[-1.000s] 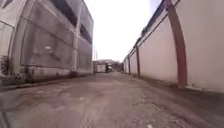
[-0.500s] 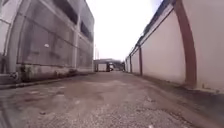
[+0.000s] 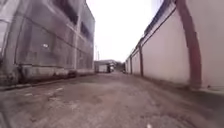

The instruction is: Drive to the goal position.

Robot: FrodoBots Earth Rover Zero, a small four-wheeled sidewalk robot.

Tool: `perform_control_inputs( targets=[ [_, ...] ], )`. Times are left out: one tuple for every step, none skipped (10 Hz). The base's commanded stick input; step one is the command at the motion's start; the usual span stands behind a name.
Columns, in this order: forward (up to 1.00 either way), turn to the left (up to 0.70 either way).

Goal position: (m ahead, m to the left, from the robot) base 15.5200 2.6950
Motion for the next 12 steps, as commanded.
perform_control_inputs(
  targets=[
    [0.7, 0.0],
    [0.7, 0.0],
    [0.7, 0.0],
    [0.7, 0.0],
    [0.7, 0.0],
    [0.7, 0.0],
    [0.7, 0.0],
    [0.7, 0.0],
    [0.7, 0.0],
    [0.7, 0.0],
    [0.7, 0.0],
    [0.7, 0.0]
  ],
)
